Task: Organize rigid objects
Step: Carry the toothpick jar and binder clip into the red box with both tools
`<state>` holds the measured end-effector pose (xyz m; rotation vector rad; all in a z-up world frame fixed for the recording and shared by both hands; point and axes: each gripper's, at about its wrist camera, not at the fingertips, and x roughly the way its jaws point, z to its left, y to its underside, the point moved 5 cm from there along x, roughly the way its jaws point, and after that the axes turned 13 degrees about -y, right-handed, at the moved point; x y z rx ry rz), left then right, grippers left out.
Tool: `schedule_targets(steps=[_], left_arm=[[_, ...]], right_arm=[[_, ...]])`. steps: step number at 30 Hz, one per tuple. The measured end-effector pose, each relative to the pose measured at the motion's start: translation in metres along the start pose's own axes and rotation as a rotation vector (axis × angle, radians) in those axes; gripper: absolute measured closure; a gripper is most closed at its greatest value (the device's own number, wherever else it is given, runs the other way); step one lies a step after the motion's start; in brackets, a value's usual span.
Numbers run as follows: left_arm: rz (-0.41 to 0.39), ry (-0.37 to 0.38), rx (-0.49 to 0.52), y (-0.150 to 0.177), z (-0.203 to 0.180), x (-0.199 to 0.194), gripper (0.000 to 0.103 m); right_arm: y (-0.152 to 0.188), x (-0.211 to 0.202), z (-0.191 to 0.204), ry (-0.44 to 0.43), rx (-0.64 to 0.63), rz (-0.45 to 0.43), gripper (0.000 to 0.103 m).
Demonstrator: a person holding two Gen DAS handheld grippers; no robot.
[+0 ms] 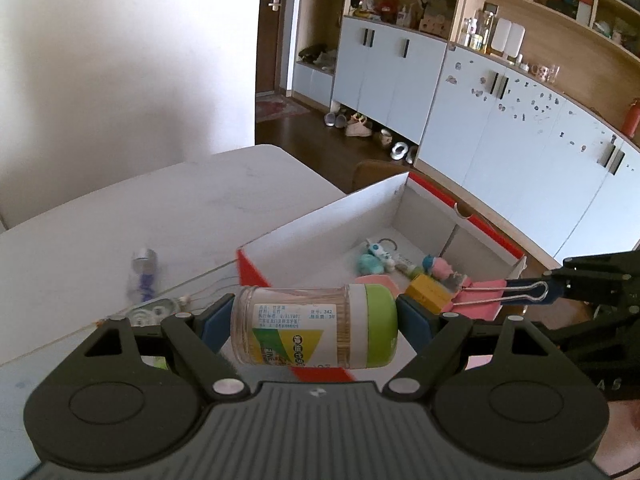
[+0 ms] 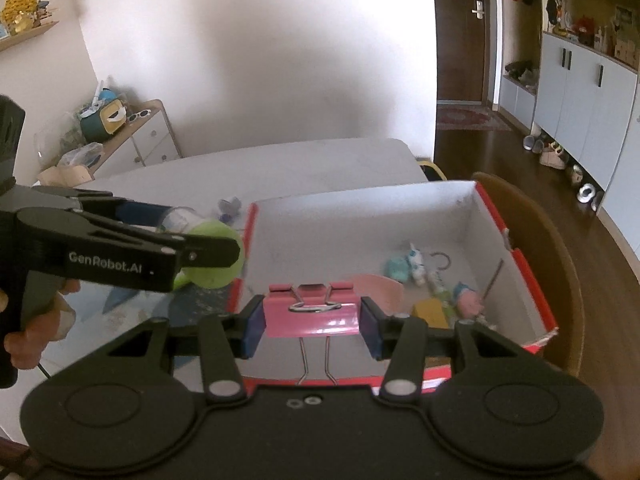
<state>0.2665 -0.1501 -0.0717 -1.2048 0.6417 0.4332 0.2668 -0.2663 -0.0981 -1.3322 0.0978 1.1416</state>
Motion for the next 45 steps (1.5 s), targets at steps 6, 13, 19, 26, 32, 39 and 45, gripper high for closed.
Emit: schedule_targets(steps=[6, 13, 19, 26, 32, 39, 45], left_arm=[[0.036, -0.020, -0.019, -0.008, -0.028, 0.023, 0.018], [0.093, -0.044, -0.057, -0.018, -0.054, 0.057, 0.018], [0.157, -0.088, -0.078, -0.026, -0.068, 0.091, 0.018], [0.227, -0.151, -0.107, -0.033, -0.076, 0.129, 0.018], [0.274, -0.196, -0.133, -0.035, -0.077, 0.158, 0.018], [0.311, -0.233, -0.135, -0.032, -0.079, 0.180, 0.018], [0.325, -0.229, -0.146, -0.028, -0.080, 0.192, 0.018]], right_arm=[[0.006, -0.001, -0.032, -0.001, 0.011, 0.016, 0.055], [0.010, 0.000, -0.067, 0.012, -0.010, 0.040, 0.055], [0.016, 0.016, -0.082, -0.013, -0.030, 0.088, 0.055], [0.014, 0.038, -0.089, -0.035, -0.021, 0.121, 0.055], [0.018, 0.055, -0.090, -0.052, -0.026, 0.158, 0.055], [0.021, 0.067, -0.085, -0.063, -0.049, 0.191, 0.055], [0.022, 0.076, -0.087, -0.054, -0.031, 0.208, 0.055]])
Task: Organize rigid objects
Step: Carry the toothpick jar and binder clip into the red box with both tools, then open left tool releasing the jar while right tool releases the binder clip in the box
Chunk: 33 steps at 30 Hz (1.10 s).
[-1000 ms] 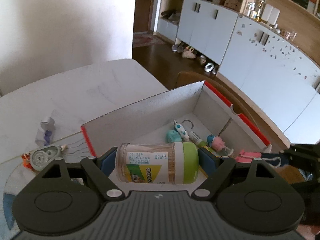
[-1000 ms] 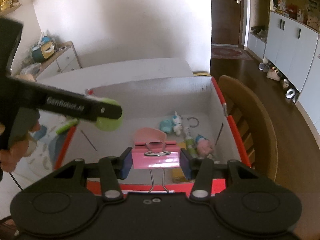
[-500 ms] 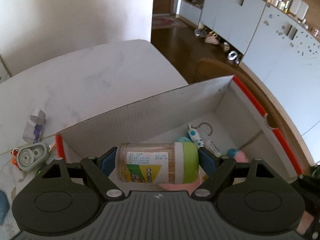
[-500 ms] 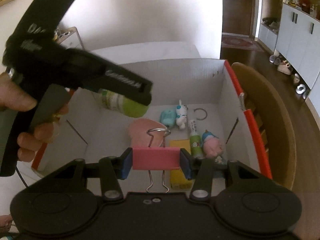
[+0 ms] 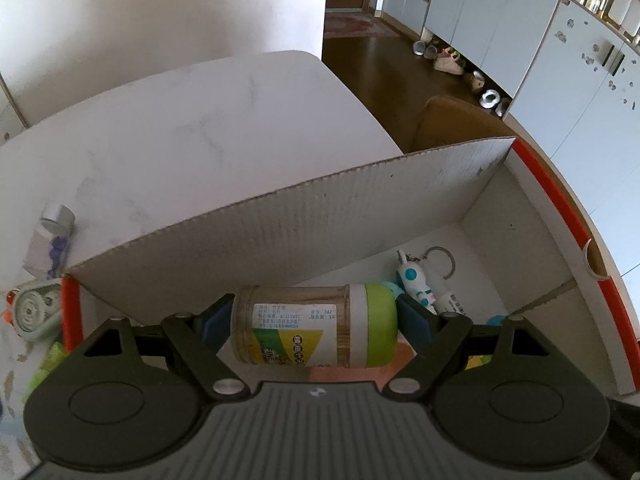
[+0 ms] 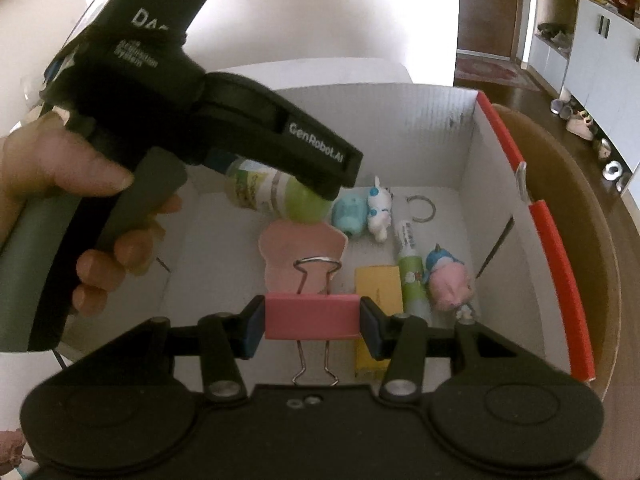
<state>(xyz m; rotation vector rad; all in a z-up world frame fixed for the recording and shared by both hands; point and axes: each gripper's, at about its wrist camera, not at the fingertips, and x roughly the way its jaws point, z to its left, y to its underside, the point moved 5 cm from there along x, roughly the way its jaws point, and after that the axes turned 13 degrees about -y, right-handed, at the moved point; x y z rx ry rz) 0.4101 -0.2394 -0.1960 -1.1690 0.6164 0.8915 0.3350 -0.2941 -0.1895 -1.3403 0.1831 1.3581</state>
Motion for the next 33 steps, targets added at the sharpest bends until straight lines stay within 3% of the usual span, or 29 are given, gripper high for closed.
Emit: schedule_targets(steps=[23, 33], left_arm=[[0.082, 0.008, -0.024, 0.003, 0.009, 0.024, 0.018], [-0.018, 0.004, 0.021, 0.004, 0.010, -0.004, 0.018]], right_arm=[[-0.001, -0.008, -0.006, -0.009, 0.046, -0.014, 0.047], [-0.005, -0.026, -0.008, 0.010, 0.066, -0.066, 0.042]])
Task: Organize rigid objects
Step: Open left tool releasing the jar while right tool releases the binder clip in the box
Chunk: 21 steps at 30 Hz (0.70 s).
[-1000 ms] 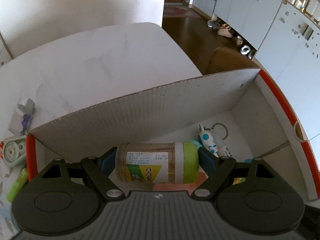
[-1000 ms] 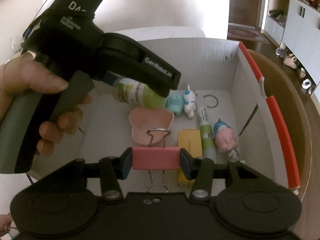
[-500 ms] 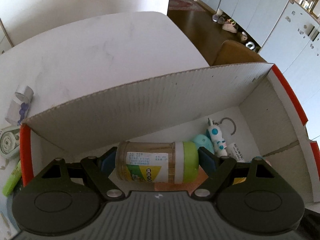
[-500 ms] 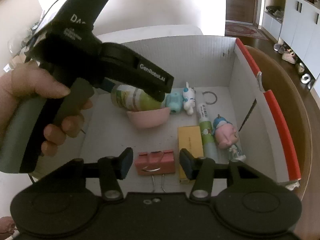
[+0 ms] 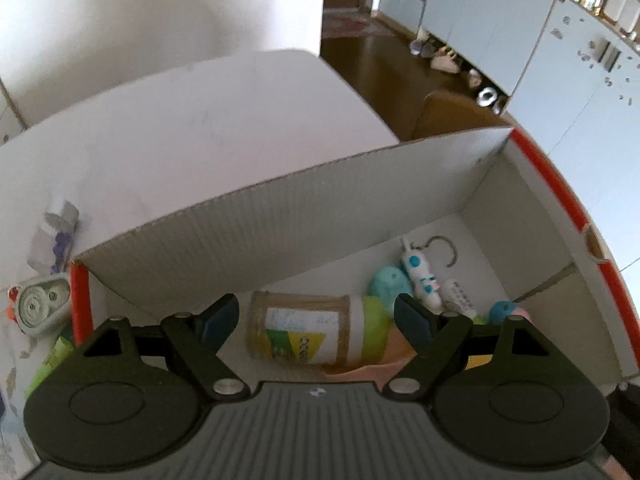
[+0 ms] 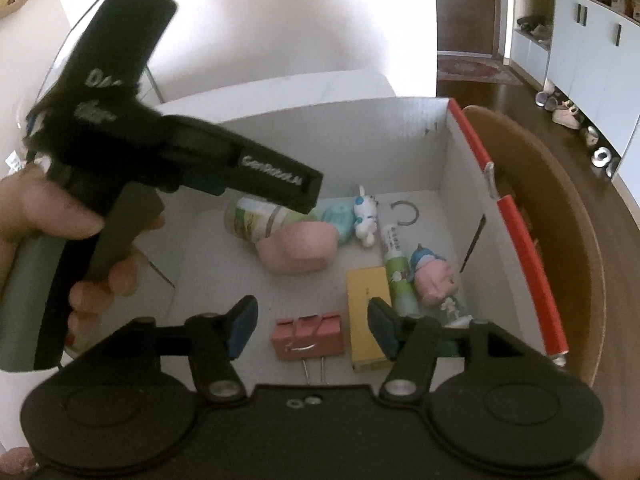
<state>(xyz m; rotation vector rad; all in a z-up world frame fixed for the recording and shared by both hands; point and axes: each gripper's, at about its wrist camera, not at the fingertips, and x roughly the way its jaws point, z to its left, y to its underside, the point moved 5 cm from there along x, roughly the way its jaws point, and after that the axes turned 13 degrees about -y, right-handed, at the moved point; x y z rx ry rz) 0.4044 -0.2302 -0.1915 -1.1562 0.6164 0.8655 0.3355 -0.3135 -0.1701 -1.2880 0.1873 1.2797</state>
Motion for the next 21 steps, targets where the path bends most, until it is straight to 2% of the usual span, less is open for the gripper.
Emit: schedule_targets(steps=[8, 12, 21], left_arm=[[-0.068, 0.033, 0.008, 0.001, 0.001, -0.030, 0.018], [-0.093, 0.055, 0.004, 0.005, 0.004, -0.044, 0.018], [-0.139, 0.073, -0.015, 0.014, 0.020, -0.069, 0.018]], right_arm=[[-0.002, -0.018, 0.003, 0.012, 0.009, -0.047, 0.039], [-0.002, -0.026, 0.007, 0.015, 0.005, -0.068, 0.032], [-0.002, -0.041, 0.014, 0.006, 0.011, -0.107, 0.024]])
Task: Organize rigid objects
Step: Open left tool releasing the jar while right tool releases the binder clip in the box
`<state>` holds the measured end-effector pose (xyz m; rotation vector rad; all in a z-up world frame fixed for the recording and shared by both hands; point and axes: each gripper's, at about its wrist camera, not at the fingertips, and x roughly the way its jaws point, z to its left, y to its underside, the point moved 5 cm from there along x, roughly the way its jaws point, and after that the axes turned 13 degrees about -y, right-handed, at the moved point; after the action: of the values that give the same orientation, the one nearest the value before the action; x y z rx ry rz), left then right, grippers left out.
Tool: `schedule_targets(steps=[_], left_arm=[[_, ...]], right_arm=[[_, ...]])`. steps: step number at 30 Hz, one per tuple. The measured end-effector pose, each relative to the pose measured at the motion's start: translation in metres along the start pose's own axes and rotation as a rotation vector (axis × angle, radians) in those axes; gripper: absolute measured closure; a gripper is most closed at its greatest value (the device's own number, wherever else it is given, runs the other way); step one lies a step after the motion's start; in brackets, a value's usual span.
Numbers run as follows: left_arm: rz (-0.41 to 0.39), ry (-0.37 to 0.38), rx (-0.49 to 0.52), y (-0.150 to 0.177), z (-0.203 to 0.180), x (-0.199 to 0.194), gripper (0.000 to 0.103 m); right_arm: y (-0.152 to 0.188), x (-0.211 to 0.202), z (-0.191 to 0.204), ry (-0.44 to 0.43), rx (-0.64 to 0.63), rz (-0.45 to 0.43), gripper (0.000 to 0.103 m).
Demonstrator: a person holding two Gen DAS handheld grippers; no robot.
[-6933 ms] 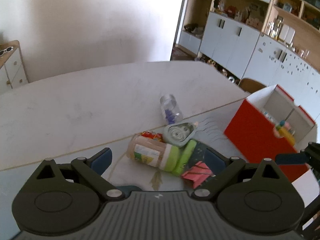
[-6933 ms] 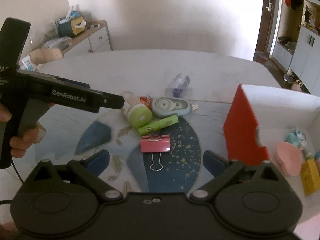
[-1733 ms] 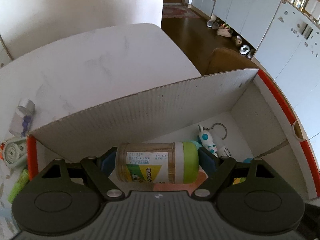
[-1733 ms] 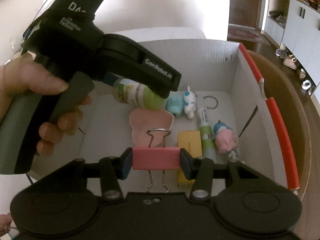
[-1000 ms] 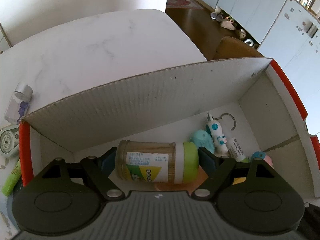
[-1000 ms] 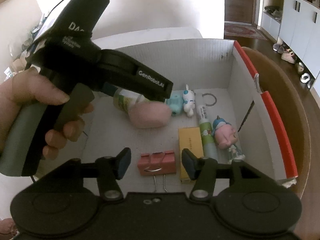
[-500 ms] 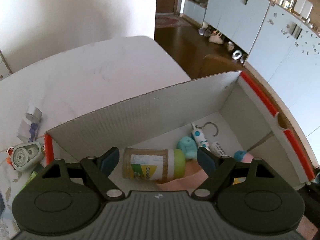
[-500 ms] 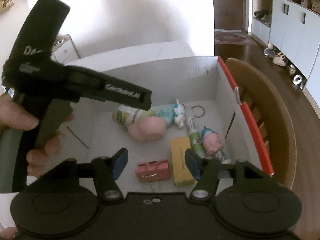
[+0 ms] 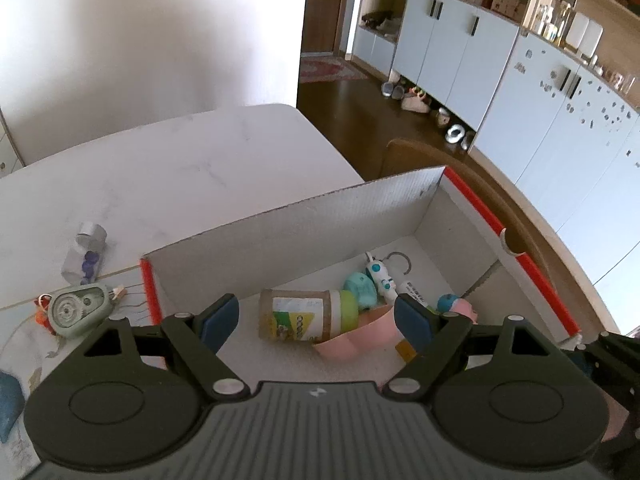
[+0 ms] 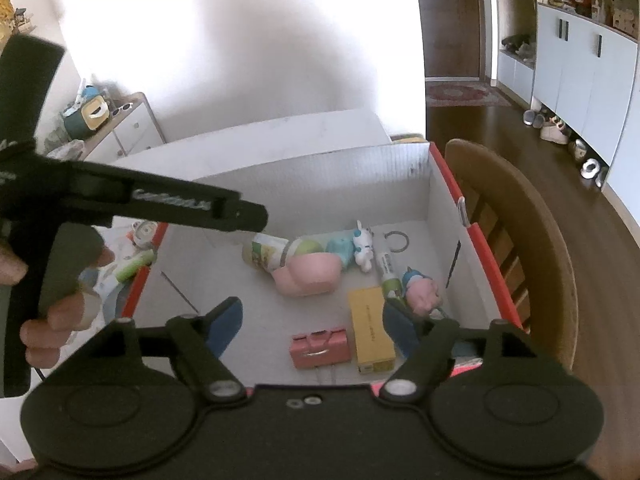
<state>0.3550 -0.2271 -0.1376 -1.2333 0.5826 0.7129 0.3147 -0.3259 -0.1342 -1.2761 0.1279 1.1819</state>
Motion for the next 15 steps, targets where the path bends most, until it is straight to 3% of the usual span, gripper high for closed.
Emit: schedule_targets(steps=[15], left_arm=[[-0.100, 0.063, -0.002, 0.015, 0.037, -0.056, 0.018]], right_arm=[[0.000, -0.016, 0.030, -0.006, -0.013, -0.069, 0.012]])
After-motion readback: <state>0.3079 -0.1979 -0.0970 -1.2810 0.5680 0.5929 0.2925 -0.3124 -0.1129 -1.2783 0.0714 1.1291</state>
